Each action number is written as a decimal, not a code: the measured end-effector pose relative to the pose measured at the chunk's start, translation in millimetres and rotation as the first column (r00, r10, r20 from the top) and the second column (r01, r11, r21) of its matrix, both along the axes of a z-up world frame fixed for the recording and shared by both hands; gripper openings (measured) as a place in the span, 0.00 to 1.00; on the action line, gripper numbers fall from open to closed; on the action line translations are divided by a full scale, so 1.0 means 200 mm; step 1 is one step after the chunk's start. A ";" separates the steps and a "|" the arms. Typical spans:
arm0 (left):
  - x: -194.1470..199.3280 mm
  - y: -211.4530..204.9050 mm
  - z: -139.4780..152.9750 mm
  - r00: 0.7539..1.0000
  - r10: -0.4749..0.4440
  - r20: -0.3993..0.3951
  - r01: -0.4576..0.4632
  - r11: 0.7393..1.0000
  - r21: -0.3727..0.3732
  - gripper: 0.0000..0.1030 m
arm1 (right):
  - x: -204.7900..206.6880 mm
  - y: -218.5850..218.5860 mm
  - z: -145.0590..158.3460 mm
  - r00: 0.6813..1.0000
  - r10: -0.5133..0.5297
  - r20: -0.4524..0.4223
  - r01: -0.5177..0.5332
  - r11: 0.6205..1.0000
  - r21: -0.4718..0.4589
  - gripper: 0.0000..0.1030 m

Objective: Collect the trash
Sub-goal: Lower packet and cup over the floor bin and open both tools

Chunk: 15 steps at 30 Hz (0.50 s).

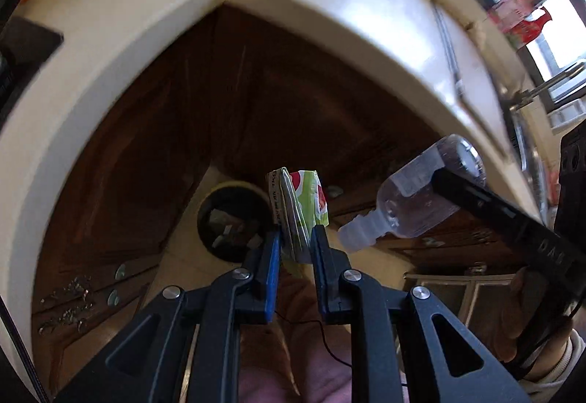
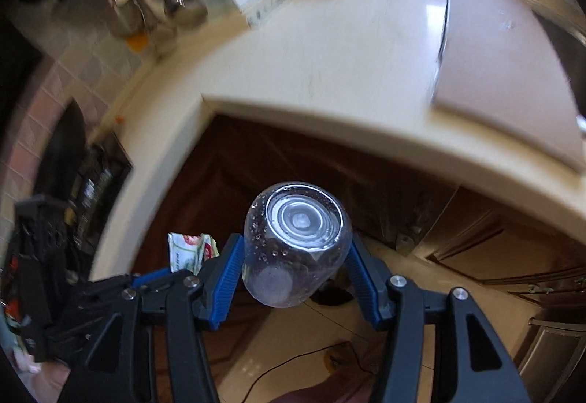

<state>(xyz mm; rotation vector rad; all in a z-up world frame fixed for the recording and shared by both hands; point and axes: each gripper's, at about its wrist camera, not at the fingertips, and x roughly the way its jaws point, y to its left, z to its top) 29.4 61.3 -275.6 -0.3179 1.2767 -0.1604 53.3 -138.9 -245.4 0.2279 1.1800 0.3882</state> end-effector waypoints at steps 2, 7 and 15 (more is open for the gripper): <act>0.00 0.01 -0.15 1.000 0.002 -0.031 -0.001 1.000 0.024 0.14 | -0.01 0.04 -0.19 0.999 0.009 -0.037 -0.010 1.000 -0.013 0.55; 0.04 0.02 -0.50 0.996 0.002 -0.090 0.005 0.996 0.088 0.15 | 0.00 0.12 -0.57 0.995 0.035 -0.097 -0.041 0.997 -0.058 0.55; 0.15 0.06 -0.98 0.987 0.011 -0.159 0.007 0.993 0.114 0.22 | 0.11 0.21 -0.97 0.985 0.080 -0.151 -0.094 0.992 -0.087 0.55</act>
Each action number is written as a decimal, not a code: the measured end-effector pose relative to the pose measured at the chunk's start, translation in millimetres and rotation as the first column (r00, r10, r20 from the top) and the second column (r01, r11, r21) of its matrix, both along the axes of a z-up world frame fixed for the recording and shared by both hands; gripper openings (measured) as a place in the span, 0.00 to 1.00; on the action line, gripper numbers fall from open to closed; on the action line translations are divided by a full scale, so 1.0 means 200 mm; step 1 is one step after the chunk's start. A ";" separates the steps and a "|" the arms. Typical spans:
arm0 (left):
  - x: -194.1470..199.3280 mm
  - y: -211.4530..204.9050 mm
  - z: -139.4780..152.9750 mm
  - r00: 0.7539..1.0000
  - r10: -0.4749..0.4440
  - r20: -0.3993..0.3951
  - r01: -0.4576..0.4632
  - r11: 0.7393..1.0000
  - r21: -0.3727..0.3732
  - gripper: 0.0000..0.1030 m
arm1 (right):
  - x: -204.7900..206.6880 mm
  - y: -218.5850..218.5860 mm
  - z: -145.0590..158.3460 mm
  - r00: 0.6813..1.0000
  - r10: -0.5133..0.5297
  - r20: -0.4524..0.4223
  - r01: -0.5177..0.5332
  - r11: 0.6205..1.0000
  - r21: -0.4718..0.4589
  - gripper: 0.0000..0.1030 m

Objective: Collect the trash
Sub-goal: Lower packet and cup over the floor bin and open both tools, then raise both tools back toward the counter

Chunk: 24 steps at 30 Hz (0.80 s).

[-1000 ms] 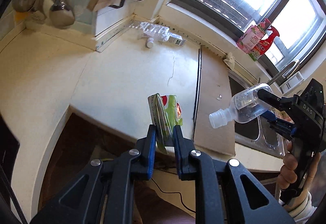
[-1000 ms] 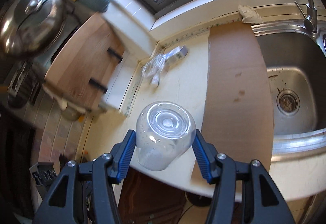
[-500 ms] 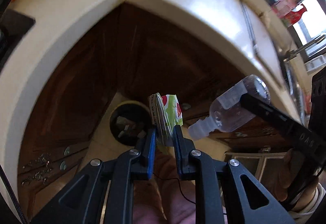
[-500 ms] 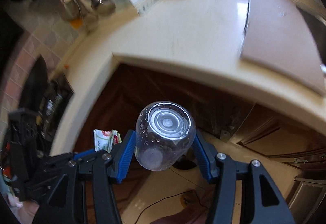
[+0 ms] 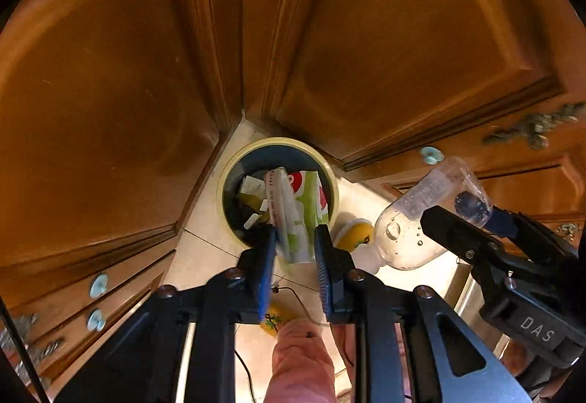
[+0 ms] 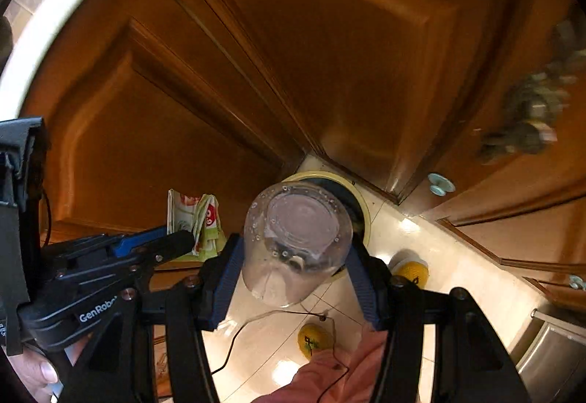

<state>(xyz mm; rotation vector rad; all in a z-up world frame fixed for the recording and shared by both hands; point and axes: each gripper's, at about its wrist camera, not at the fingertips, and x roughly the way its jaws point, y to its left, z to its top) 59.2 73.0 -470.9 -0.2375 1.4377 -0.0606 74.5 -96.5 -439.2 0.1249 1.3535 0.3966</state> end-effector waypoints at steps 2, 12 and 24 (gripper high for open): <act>0.01 0.02 -0.07 1.000 0.000 -0.004 0.000 1.000 0.010 0.24 | 0.04 0.02 -0.07 1.000 0.002 -0.017 -0.002 1.000 0.010 0.55; 0.06 0.04 -0.18 1.000 -0.018 -0.022 0.018 1.000 0.000 0.33 | 0.16 0.11 -0.24 0.997 0.052 -0.058 -0.056 0.995 -0.081 0.57; 0.05 0.06 0.02 1.000 0.026 0.004 -0.026 1.000 -0.012 0.43 | 0.14 0.07 -0.07 0.995 0.045 -0.087 -0.052 0.995 -0.082 0.57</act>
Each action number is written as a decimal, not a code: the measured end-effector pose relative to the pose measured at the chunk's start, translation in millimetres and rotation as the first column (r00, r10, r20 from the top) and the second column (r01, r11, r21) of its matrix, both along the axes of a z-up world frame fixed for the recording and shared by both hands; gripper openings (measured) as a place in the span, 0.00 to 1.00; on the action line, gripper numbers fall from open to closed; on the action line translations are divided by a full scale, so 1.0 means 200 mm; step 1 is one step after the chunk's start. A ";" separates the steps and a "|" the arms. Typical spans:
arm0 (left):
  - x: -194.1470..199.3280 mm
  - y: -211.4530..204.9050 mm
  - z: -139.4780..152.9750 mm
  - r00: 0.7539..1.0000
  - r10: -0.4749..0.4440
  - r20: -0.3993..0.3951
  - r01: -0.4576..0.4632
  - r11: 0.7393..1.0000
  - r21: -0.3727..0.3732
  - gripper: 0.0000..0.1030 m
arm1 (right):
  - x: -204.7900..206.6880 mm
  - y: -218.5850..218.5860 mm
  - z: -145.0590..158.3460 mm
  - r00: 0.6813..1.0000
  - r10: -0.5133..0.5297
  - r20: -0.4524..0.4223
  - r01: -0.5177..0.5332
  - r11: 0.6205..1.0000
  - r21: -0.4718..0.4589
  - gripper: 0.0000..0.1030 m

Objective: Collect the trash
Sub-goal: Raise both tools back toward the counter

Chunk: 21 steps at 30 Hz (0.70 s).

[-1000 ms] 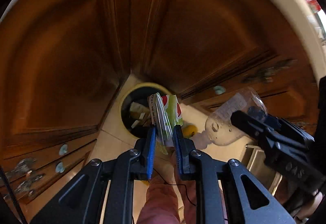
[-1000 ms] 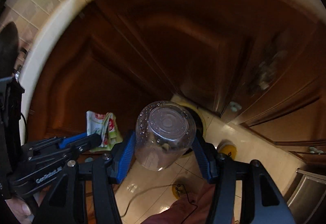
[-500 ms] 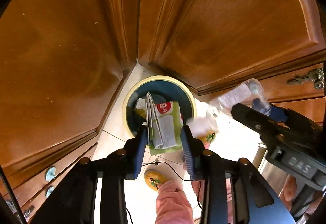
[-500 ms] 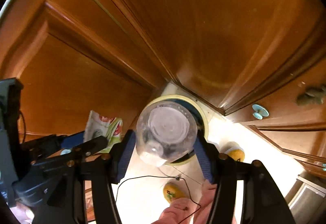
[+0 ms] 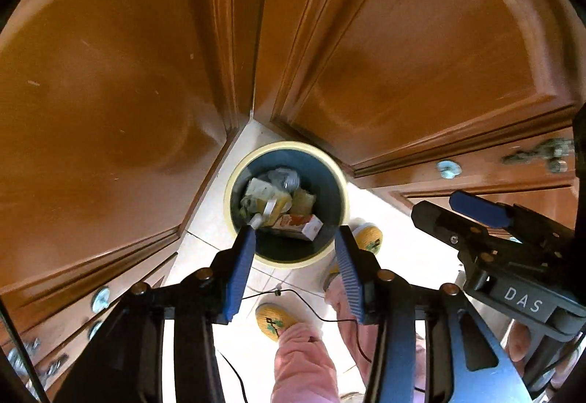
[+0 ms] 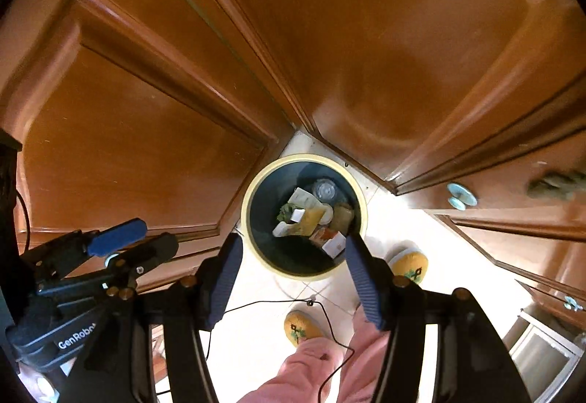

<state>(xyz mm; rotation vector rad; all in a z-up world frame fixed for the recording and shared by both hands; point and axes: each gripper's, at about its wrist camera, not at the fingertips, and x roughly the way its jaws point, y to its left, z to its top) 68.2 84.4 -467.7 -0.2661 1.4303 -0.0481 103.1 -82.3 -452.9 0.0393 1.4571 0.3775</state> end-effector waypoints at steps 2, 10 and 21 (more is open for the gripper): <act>-0.03 -0.01 0.12 1.000 -0.005 0.027 0.005 1.000 -0.020 0.45 | -0.02 -0.01 0.14 1.000 0.009 0.026 -0.009 1.000 0.009 0.57; -0.18 -0.09 0.79 0.980 -0.006 0.198 0.026 0.994 -0.102 0.62 | -0.11 -0.11 0.81 0.980 0.009 0.198 -0.014 1.000 0.025 0.57; -0.22 -0.31 1.65 0.859 -0.161 0.486 0.190 0.982 -0.012 0.73 | -0.14 -0.46 1.71 0.893 -0.109 0.436 0.072 0.992 0.101 0.57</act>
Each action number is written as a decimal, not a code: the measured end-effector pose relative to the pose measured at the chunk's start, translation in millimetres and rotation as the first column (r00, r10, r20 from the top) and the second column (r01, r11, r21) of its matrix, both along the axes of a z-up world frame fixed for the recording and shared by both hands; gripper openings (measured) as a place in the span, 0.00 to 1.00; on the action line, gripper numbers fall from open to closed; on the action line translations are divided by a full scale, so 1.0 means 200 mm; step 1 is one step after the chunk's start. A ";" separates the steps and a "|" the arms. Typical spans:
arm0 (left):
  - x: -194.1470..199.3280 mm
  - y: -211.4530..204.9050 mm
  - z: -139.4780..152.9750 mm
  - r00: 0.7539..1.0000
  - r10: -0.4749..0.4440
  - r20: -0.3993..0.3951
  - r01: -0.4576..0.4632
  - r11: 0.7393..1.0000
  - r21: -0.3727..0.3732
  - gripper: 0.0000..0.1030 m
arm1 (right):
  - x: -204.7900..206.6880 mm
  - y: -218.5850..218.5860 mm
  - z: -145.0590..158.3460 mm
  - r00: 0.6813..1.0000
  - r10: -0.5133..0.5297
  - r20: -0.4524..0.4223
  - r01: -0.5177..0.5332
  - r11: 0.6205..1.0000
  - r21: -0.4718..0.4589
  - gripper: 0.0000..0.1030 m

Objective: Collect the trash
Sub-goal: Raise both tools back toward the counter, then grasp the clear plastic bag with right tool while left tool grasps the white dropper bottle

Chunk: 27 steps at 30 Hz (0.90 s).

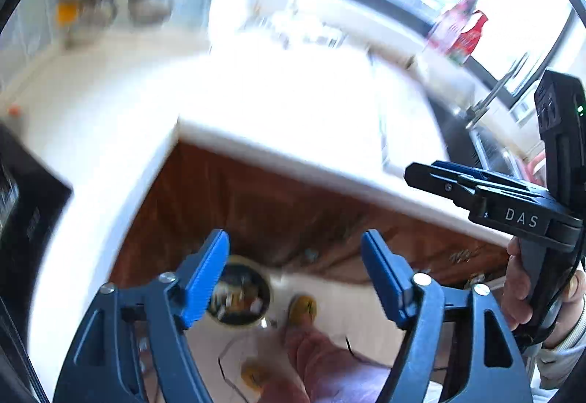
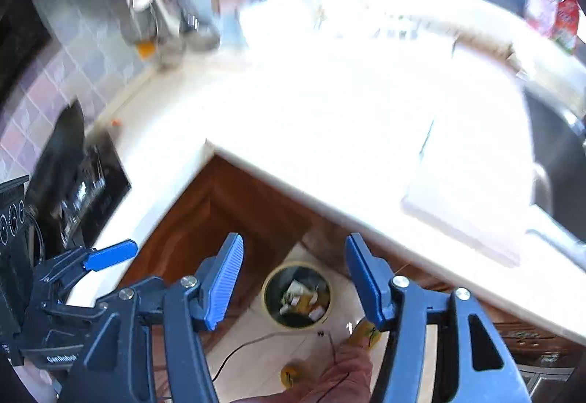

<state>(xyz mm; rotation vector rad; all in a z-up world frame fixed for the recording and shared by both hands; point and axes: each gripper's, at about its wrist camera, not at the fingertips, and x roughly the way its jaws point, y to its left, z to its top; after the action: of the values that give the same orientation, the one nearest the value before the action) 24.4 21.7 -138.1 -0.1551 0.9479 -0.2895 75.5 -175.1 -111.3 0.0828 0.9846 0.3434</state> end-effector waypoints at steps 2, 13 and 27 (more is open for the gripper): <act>0.01 -0.04 0.14 0.998 -0.018 0.063 0.017 1.000 0.004 0.74 | 0.01 -0.07 0.10 0.999 -0.021 0.038 0.021 1.000 0.006 0.57; 0.29 -0.27 0.62 0.949 -0.071 0.308 0.020 0.986 0.168 0.88 | 0.37 -0.33 0.55 0.994 -0.067 0.081 0.059 0.993 0.106 0.57; 1.14 -0.55 0.60 0.932 0.028 0.361 -0.133 0.954 0.270 0.89 | 1.46 -0.52 0.41 0.992 -0.067 -0.108 0.096 0.949 0.299 0.57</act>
<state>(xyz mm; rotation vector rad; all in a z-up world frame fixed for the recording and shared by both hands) 252.3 -88.9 -18.0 0.1269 0.6135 -0.0922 367.8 -278.9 -28.4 0.4231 1.0148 0.4162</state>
